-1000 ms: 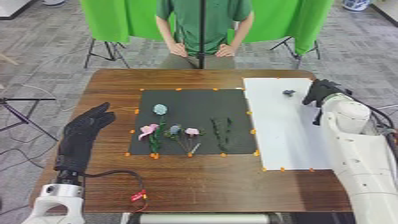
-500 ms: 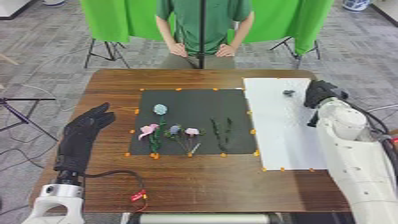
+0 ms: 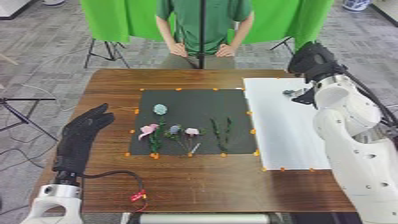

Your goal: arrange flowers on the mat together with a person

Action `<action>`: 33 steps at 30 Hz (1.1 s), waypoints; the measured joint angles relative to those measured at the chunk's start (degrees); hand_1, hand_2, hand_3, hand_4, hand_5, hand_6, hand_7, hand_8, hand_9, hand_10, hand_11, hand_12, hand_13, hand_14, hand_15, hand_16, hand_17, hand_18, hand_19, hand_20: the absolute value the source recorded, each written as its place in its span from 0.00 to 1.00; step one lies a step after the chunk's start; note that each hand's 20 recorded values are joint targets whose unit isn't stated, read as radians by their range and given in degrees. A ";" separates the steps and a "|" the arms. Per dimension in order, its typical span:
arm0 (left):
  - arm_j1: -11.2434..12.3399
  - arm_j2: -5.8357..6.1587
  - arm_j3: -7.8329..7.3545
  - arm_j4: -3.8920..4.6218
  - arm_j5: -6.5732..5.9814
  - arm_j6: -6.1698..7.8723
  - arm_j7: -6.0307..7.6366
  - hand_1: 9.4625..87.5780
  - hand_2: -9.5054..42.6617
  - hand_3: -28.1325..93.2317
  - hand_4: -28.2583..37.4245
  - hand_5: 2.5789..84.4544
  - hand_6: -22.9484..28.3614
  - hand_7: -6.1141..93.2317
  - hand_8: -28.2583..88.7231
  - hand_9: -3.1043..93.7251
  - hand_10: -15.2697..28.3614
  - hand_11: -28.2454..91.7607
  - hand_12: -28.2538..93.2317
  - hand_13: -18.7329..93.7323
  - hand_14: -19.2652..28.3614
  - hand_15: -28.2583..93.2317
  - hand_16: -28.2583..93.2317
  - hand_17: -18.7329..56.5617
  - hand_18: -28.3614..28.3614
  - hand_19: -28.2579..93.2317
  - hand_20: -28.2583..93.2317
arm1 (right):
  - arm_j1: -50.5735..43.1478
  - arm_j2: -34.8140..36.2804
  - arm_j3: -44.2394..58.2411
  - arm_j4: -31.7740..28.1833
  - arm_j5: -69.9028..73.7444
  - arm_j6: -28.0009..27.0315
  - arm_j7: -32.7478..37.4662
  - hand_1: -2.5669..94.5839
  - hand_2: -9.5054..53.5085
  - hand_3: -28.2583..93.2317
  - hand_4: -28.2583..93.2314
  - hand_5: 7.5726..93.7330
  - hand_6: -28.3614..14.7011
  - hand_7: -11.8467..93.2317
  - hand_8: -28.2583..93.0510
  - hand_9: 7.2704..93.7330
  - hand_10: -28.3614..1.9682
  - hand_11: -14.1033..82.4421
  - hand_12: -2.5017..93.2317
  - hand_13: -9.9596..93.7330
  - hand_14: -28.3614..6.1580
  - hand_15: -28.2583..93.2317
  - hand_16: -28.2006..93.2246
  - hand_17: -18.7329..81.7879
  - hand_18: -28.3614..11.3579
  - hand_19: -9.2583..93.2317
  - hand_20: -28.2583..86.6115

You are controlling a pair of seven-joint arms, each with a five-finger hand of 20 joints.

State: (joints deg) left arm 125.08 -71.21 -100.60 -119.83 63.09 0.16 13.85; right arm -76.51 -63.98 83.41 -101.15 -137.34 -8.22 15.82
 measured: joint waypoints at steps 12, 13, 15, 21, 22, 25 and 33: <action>-0.35 -0.13 -0.32 0.07 0.00 -0.05 -0.42 0.20 0.11 0.78 0.15 0.52 0.50 0.19 0.19 0.50 0.64 0.38 0.36 0.47 0.76 0.35 0.28 0.26 0.75 0.30 0.38 | -3.43 -16.90 -4.67 -1.34 -2.86 -4.02 -2.38 0.70 0.00 0.65 0.09 0.89 0.68 0.28 0.30 1.00 0.66 0.40 0.31 1.00 0.83 0.75 0.37 0.93 0.49 1.00 0.57; -0.48 -0.14 -0.33 0.10 0.00 -0.07 -0.49 0.20 0.11 0.78 0.15 0.52 0.50 0.19 0.19 0.50 0.64 0.38 0.36 0.47 0.76 0.35 0.28 0.27 0.76 0.30 0.38 | -3.77 -17.82 -5.08 -0.92 -3.58 -4.28 -2.51 0.70 0.00 0.65 0.09 0.89 0.68 0.28 0.30 1.00 0.66 0.40 0.31 1.00 0.83 0.75 0.37 0.93 0.49 1.00 0.57; -0.74 -0.15 -0.34 0.15 0.00 -0.07 -0.57 0.20 0.11 0.78 0.15 0.52 0.50 0.19 0.19 0.50 0.64 0.38 0.36 0.47 0.76 0.35 0.28 0.27 0.76 0.30 0.38 | -4.12 -19.26 -5.80 0.09 -4.92 -4.80 -2.72 0.69 0.00 0.65 0.09 0.89 0.68 0.28 0.30 1.00 0.66 0.40 0.32 1.00 0.83 0.75 0.37 0.93 0.49 1.00 0.58; -1.15 -0.24 -0.55 0.16 0.05 -0.17 -0.66 0.20 0.11 0.78 0.15 0.52 0.50 0.19 0.19 0.50 0.64 0.38 0.36 0.47 0.76 0.35 0.28 0.27 0.76 0.30 0.38 | -4.66 -20.80 -6.96 1.82 -6.70 -6.84 -3.41 0.68 0.00 0.66 0.08 0.88 0.70 0.28 0.30 1.00 0.67 0.42 0.33 1.00 0.83 0.75 0.37 0.92 0.49 1.00 0.59; -1.14 -0.31 -0.62 0.15 0.06 -0.18 -0.67 0.20 0.11 0.78 0.15 0.52 0.50 0.19 0.19 0.50 0.64 0.38 0.36 0.47 0.76 0.35 0.28 0.27 0.76 0.30 0.38 | -4.82 -20.80 -6.99 1.84 -7.14 -7.26 -3.65 0.68 0.00 0.66 0.08 0.88 0.70 0.28 0.29 1.00 0.67 0.42 0.33 1.00 0.83 0.75 0.37 0.92 0.49 1.00 0.59; -1.08 -0.62 -0.83 0.13 0.09 -0.30 -0.71 0.20 0.11 0.78 0.15 0.52 0.50 0.19 0.19 0.50 0.64 0.38 0.36 0.47 0.76 0.35 0.28 0.26 0.76 0.30 0.38 | -5.31 -20.84 -7.04 1.87 -8.35 -8.48 -4.07 0.66 0.00 0.66 0.08 0.88 0.70 0.28 0.29 1.00 0.66 0.43 0.32 1.00 0.82 0.75 0.37 0.92 0.49 1.00 0.60; -1.10 -1.07 -0.95 0.13 0.16 -0.63 -0.97 0.20 0.11 0.78 0.15 0.52 0.50 0.19 0.19 0.49 0.64 0.38 0.36 0.47 0.76 0.35 0.28 0.27 0.76 0.30 0.38 | -6.28 -20.19 -8.79 1.92 -8.39 -9.93 -4.10 0.65 0.00 0.65 0.09 0.87 0.70 0.27 0.29 1.00 0.65 0.44 0.31 1.00 0.83 0.75 0.38 0.92 0.49 1.00 0.61</action>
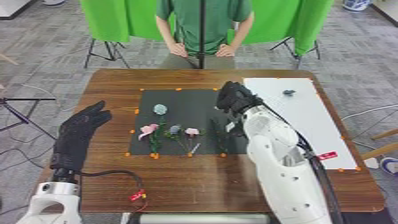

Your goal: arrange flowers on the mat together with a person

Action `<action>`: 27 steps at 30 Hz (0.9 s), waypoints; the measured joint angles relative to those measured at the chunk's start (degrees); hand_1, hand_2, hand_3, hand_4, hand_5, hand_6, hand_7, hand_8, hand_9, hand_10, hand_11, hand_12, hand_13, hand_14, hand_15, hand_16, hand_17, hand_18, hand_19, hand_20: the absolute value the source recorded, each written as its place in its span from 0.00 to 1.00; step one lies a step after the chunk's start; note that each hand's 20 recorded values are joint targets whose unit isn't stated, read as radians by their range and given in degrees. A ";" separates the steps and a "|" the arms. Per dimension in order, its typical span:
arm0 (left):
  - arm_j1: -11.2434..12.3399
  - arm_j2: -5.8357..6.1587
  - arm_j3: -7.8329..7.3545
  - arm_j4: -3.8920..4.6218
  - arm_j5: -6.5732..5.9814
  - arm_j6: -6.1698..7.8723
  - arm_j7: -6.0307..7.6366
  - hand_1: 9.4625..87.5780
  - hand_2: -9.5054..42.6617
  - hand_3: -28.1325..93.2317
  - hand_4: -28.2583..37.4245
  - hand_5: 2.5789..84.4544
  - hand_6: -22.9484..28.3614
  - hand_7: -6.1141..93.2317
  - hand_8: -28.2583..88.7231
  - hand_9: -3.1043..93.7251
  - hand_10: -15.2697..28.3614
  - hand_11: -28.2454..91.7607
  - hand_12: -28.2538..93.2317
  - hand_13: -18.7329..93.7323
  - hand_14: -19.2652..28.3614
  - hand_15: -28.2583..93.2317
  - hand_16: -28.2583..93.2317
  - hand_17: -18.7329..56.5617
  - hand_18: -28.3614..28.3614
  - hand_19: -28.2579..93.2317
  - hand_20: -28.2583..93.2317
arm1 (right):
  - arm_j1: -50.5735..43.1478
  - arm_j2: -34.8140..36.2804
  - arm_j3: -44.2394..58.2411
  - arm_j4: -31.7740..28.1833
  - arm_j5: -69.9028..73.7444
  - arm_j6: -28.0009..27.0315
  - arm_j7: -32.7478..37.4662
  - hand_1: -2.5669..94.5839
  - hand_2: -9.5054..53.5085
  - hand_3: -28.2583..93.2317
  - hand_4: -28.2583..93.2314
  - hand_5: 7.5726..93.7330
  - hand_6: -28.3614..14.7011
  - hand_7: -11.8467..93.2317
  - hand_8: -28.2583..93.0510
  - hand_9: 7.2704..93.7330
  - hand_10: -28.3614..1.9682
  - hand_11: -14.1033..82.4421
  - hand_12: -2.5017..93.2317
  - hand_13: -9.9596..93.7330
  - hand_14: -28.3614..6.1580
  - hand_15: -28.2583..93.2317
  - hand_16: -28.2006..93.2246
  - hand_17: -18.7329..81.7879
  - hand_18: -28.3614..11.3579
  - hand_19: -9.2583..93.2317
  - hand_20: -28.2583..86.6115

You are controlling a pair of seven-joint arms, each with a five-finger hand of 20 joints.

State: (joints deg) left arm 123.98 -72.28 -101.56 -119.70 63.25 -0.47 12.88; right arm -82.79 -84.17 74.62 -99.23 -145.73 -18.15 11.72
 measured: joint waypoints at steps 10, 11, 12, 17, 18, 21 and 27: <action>-0.07 -0.07 0.02 0.03 0.08 -0.50 -0.14 0.20 0.10 0.78 0.15 0.52 0.50 0.18 0.19 0.49 0.64 0.38 0.36 0.47 0.76 0.35 0.28 0.27 0.76 0.30 0.38 | -0.77 0.15 0.08 -0.04 -1.20 -3.07 -1.26 0.65 0.00 0.61 0.11 0.84 0.71 0.26 0.28 1.00 0.65 0.44 0.32 1.00 0.82 0.74 0.39 0.91 0.49 1.00 0.63; -0.07 -0.07 0.02 0.03 0.08 -0.52 -0.13 0.20 0.10 0.78 0.15 0.52 0.50 0.18 0.19 0.49 0.64 0.38 0.36 0.47 0.76 0.35 0.28 0.27 0.76 0.30 0.38 | -0.83 0.17 0.14 -0.03 -1.30 -3.35 -1.38 0.65 0.00 0.61 0.11 0.84 0.71 0.26 0.28 1.00 0.65 0.44 0.32 1.00 0.82 0.74 0.39 0.91 0.49 1.00 0.63; -0.07 -0.07 0.02 0.03 0.06 -0.52 -0.12 0.20 0.10 0.79 0.15 0.52 0.50 0.18 0.19 0.50 0.64 0.38 0.36 0.47 0.76 0.35 0.28 0.27 0.76 0.30 0.38 | -0.88 0.22 0.16 -0.03 -1.39 -3.54 -1.49 0.65 0.00 0.61 0.11 0.84 0.71 0.26 0.28 1.00 0.65 0.44 0.32 1.00 0.82 0.74 0.39 0.91 0.49 1.00 0.63; -0.05 -0.03 0.02 0.03 0.03 -0.52 -0.06 0.20 0.10 0.79 0.15 0.52 0.50 0.18 0.19 0.50 0.64 0.38 0.36 0.47 0.76 0.35 0.28 0.27 0.76 0.30 0.38 | -1.11 0.68 0.19 -0.03 -1.78 -3.76 -1.97 0.89 0.00 0.03 0.51 0.83 0.72 0.26 0.27 1.00 0.65 0.44 0.32 1.00 0.82 0.74 0.39 0.90 0.49 1.00 0.62; -0.05 -0.01 0.03 0.03 0.03 -0.52 -0.06 0.20 0.10 0.79 0.15 0.52 0.50 0.19 0.19 0.50 0.64 0.38 0.36 0.47 0.76 0.35 0.28 0.27 0.76 0.30 0.38 | -1.17 0.78 0.22 -0.03 -1.84 -3.78 -2.06 0.90 0.00 0.01 0.53 0.82 0.72 0.26 0.27 1.00 0.65 0.44 0.32 1.00 0.82 0.74 0.39 0.90 0.49 1.00 0.62; -0.05 0.05 0.07 0.03 0.01 -0.52 -0.06 0.20 0.10 0.79 0.16 0.52 0.50 0.19 0.19 0.50 0.64 0.38 0.36 0.47 0.76 0.35 0.28 0.27 0.76 0.30 0.38 | -1.35 1.00 0.50 -0.03 -2.11 -3.90 -2.37 0.88 0.00 0.00 0.55 0.80 0.73 0.25 0.26 1.00 0.64 0.44 0.32 1.00 0.82 0.74 0.39 0.90 0.49 1.00 0.63; -0.05 0.12 0.07 0.04 0.00 -0.51 -0.06 0.20 0.09 0.78 0.16 0.52 0.50 0.19 0.19 0.50 0.64 0.38 0.36 0.47 0.76 0.34 0.28 0.27 0.76 0.30 0.38 | -1.52 1.50 1.11 -0.01 -2.57 -4.17 -3.08 0.84 0.00 0.00 0.60 0.77 0.74 0.26 0.23 0.99 0.63 0.45 0.30 1.00 0.82 0.74 0.40 0.90 0.49 1.00 0.63</action>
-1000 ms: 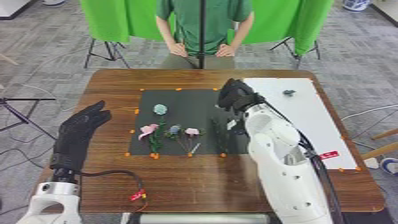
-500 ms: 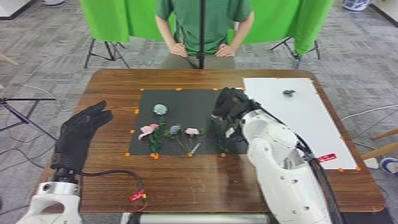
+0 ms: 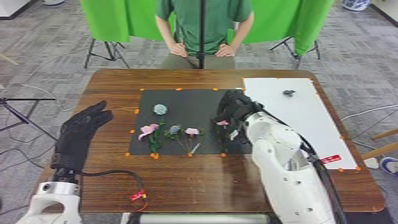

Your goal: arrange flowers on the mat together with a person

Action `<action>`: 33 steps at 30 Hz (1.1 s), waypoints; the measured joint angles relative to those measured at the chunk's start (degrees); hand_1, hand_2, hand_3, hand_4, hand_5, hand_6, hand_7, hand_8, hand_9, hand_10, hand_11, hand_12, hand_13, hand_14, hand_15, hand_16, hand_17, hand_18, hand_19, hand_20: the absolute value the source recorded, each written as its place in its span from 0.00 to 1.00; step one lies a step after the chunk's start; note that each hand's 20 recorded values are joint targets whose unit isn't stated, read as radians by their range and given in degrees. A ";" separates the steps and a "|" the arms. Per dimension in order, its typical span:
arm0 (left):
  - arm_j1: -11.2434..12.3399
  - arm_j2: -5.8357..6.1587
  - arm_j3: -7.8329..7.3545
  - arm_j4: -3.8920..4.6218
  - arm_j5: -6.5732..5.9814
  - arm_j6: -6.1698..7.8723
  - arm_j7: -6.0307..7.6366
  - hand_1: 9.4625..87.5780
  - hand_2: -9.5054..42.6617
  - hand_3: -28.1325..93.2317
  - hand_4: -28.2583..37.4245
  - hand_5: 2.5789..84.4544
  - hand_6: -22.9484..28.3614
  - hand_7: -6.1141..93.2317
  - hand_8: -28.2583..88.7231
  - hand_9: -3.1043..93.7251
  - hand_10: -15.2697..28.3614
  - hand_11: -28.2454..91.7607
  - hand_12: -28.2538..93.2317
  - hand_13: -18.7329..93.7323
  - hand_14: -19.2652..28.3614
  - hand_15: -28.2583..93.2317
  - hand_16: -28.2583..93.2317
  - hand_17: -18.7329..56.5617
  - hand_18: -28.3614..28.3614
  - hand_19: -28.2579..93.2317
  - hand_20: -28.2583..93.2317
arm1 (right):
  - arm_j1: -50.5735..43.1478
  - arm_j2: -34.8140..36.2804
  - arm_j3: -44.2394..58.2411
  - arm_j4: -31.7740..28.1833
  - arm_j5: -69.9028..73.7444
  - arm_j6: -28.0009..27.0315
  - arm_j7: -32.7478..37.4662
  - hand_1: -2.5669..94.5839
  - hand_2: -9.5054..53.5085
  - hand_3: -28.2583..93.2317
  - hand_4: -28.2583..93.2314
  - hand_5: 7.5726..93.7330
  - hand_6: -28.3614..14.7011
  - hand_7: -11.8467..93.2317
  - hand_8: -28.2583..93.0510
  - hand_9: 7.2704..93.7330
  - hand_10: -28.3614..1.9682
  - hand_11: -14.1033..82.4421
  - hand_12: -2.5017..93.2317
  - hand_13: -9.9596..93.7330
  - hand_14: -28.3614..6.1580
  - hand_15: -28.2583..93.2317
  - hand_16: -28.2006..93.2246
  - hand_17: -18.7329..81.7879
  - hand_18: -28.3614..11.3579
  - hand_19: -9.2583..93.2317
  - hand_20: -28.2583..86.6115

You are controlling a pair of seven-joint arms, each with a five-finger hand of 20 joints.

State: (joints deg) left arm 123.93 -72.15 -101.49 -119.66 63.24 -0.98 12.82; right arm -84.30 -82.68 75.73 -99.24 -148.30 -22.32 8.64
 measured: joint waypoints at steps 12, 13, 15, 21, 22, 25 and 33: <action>-0.01 0.33 0.00 0.04 -0.06 0.00 0.09 0.20 0.09 0.78 0.16 0.52 0.50 0.19 0.19 0.49 0.64 0.38 0.36 0.47 0.76 0.34 0.28 0.27 0.76 0.30 0.38 | 0.02 0.35 0.77 -0.37 1.04 1.08 -0.32 0.80 0.00 0.00 0.65 0.77 0.75 0.26 0.20 0.99 0.62 0.48 0.27 1.00 0.82 0.74 0.40 0.90 0.48 1.00 0.63; -0.01 0.33 0.00 0.04 -0.05 0.00 0.09 0.20 0.09 0.78 0.16 0.52 0.50 0.19 0.19 0.49 0.64 0.38 0.36 0.47 0.76 0.34 0.28 0.27 0.76 0.30 0.38 | 0.02 0.36 0.91 -0.63 1.44 1.37 -0.32 0.80 0.00 0.00 0.65 0.77 0.74 0.26 0.20 0.99 0.62 0.48 0.27 1.00 0.82 0.74 0.40 0.90 0.48 1.00 0.63; -0.01 0.33 0.00 0.04 -0.05 0.00 0.09 0.20 0.09 0.78 0.16 0.52 0.50 0.19 0.19 0.49 0.64 0.38 0.36 0.47 0.76 0.34 0.28 0.27 0.76 0.30 0.38 | 0.02 0.37 1.24 -1.40 2.64 2.22 -0.31 0.80 0.00 0.00 0.65 0.77 0.74 0.26 0.20 1.00 0.62 0.48 0.27 1.00 0.82 0.74 0.40 0.90 0.48 1.00 0.63; -0.01 0.25 0.00 0.05 0.01 -0.11 0.14 0.20 0.09 0.78 0.16 0.52 0.50 0.19 0.19 0.50 0.64 0.38 0.36 0.47 0.76 0.34 0.28 0.27 0.76 0.30 0.38 | -0.43 0.60 2.60 -5.73 9.70 7.93 -0.10 0.48 0.00 0.67 0.15 0.78 0.71 0.26 0.22 0.99 0.57 0.47 0.26 1.00 0.78 0.69 0.40 0.89 0.48 1.00 0.57; -0.01 0.24 0.00 0.05 0.02 -0.15 0.15 0.20 0.09 0.78 0.16 0.52 0.50 0.19 0.19 0.50 0.64 0.38 0.36 0.47 0.76 0.34 0.29 0.27 0.76 0.30 0.38 | -0.73 0.66 3.09 -6.88 12.11 9.31 0.01 0.43 0.00 0.75 0.10 0.79 0.71 0.26 0.22 0.99 0.55 0.46 0.26 1.00 0.76 0.68 0.41 0.88 0.48 1.00 0.54; -0.03 0.23 0.03 0.05 0.06 -0.25 0.16 0.20 0.09 0.78 0.16 0.52 0.50 0.19 0.19 0.50 0.64 0.38 0.36 0.47 0.76 0.34 0.29 0.27 0.76 0.30 0.38 | -2.32 1.09 5.10 -10.99 22.62 15.40 0.05 0.36 0.05 0.79 0.10 0.79 0.69 0.27 0.16 0.96 0.50 0.43 0.26 1.00 0.69 0.59 0.45 0.83 0.43 0.99 0.45; 0.14 0.19 -0.03 -0.01 0.09 -0.30 0.23 0.20 0.09 0.78 0.16 0.52 0.49 0.19 0.19 0.50 0.64 0.38 0.36 0.47 0.76 0.34 0.28 0.27 0.76 0.30 0.38 | -11.89 3.28 15.20 -17.61 43.82 26.61 -18.54 0.21 0.17 0.84 0.10 0.61 0.63 0.23 0.16 0.66 0.39 0.24 0.19 0.61 0.37 0.36 0.43 0.49 0.32 0.40 0.56</action>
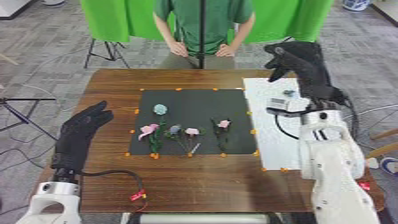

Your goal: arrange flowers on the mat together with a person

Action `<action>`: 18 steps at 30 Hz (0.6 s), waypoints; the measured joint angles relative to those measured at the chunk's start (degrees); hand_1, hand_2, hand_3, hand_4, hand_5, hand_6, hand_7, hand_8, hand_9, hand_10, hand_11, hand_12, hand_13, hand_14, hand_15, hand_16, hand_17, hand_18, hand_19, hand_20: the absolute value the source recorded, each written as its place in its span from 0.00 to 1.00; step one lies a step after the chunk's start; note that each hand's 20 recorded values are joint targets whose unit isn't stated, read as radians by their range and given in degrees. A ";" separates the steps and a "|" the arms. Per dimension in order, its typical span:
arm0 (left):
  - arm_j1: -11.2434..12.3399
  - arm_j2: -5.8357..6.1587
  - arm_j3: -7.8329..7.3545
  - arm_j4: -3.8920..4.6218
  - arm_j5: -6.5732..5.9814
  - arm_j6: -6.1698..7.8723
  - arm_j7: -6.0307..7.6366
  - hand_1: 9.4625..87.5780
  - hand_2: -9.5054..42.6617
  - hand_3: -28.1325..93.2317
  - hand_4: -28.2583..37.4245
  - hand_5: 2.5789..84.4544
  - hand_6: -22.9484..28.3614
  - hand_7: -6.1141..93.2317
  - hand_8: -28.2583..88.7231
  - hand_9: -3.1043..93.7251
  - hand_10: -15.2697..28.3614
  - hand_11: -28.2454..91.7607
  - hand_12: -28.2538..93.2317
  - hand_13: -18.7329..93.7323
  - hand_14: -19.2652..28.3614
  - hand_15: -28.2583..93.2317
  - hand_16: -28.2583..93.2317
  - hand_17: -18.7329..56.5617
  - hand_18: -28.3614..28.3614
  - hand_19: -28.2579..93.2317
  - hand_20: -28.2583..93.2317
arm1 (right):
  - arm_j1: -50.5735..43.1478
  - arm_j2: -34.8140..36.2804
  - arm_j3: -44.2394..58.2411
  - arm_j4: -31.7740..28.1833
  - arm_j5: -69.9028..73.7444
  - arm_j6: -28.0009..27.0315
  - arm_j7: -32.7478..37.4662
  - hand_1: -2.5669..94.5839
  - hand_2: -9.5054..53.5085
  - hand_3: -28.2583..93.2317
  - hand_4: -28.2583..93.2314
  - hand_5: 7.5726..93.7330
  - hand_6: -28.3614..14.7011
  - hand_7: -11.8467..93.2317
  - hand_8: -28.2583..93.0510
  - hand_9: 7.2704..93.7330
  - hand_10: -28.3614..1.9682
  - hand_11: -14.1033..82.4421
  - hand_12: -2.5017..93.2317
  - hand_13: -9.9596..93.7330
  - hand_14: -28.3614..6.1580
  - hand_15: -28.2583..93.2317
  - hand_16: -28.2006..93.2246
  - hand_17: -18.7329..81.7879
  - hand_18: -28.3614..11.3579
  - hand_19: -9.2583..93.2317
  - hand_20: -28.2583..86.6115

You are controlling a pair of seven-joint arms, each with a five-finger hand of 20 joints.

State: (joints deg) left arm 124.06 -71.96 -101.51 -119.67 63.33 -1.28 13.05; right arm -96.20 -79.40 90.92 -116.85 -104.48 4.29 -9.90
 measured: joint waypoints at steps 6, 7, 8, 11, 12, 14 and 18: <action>0.37 -0.01 0.06 -0.08 -0.01 -0.01 0.21 0.20 0.09 0.78 0.16 0.53 0.49 0.19 0.19 0.50 0.64 0.38 0.36 0.47 0.76 0.34 0.28 0.27 0.76 0.30 0.38 | -11.69 -0.97 6.90 -2.60 17.91 -10.70 -8.46 0.10 0.16 0.88 0.09 0.38 0.66 0.20 0.17 0.42 0.43 0.19 0.15 0.44 0.38 0.31 0.38 0.39 0.34 0.16 0.50; 0.46 -0.01 0.06 -0.13 -0.01 -0.02 0.25 0.20 0.09 0.78 0.16 0.53 0.49 0.19 0.19 0.50 0.64 0.38 0.36 0.47 0.76 0.34 0.28 0.27 0.76 0.30 0.38 | -13.69 -1.64 7.45 -2.94 20.88 -11.44 -8.76 0.09 0.16 0.89 0.09 0.36 0.67 0.20 0.17 0.40 0.43 0.19 0.14 0.43 0.38 0.30 0.37 0.39 0.35 0.15 0.50; 0.57 -0.01 0.06 -0.20 -0.01 -0.02 0.30 0.20 0.09 0.78 0.16 0.53 0.49 0.19 0.19 0.50 0.64 0.38 0.36 0.47 0.76 0.34 0.28 0.27 0.76 0.30 0.38 | -15.63 -2.49 7.88 -3.21 23.53 -11.68 -9.08 0.09 0.15 0.89 0.09 0.33 0.68 0.19 0.17 0.38 0.45 0.18 0.13 0.41 0.37 0.29 0.36 0.38 0.35 0.14 0.49; 0.86 -0.01 0.06 -0.31 -0.02 -0.02 0.41 0.20 0.09 0.78 0.16 0.53 0.49 0.19 0.19 0.50 0.64 0.38 0.36 0.47 0.76 0.34 0.28 0.27 0.75 0.30 0.38 | -20.95 -5.84 9.12 -3.61 27.95 -11.65 -10.19 0.07 0.14 0.90 0.08 0.28 0.68 0.19 0.16 0.34 0.46 0.17 0.12 0.38 0.42 0.29 0.34 0.37 0.36 0.13 0.48; 0.93 -0.01 0.06 -0.35 -0.02 -0.02 0.42 0.20 0.09 0.78 0.16 0.53 0.49 0.19 0.19 0.50 0.64 0.38 0.36 0.47 0.76 0.34 0.28 0.27 0.75 0.30 0.38 | -22.54 -6.99 9.50 -3.67 28.05 -11.46 -10.54 0.06 0.14 0.90 0.08 0.26 0.68 0.19 0.16 0.33 0.46 0.17 0.12 0.38 0.43 0.29 0.33 0.37 0.36 0.12 0.48; 1.03 0.00 0.03 -0.39 -0.03 -0.02 0.44 0.20 0.09 0.78 0.16 0.53 0.49 0.19 0.19 0.50 0.64 0.38 0.36 0.47 0.76 0.34 0.28 0.27 0.75 0.30 0.38 | -25.31 -8.76 9.84 -3.74 28.00 -10.54 -11.03 0.05 0.14 0.91 0.08 0.25 0.68 0.19 0.16 0.32 0.48 0.17 0.12 0.37 0.45 0.29 0.33 0.37 0.37 0.12 0.48; 1.14 0.05 -0.04 -0.46 -0.06 -0.02 0.49 0.20 0.09 0.78 0.16 0.53 0.49 0.19 0.19 0.50 0.64 0.38 0.36 0.47 0.76 0.34 0.28 0.27 0.76 0.30 0.38 | -29.64 -9.60 9.63 -3.90 28.27 -6.66 -11.17 0.05 0.15 0.91 0.07 0.24 0.68 0.19 0.16 0.31 0.48 0.17 0.11 0.36 0.46 0.29 0.32 0.37 0.38 0.11 0.47</action>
State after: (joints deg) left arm 125.20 -71.92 -101.55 -120.13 63.27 -1.30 13.54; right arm -125.84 -89.00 100.55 -120.76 -76.20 -2.38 -21.07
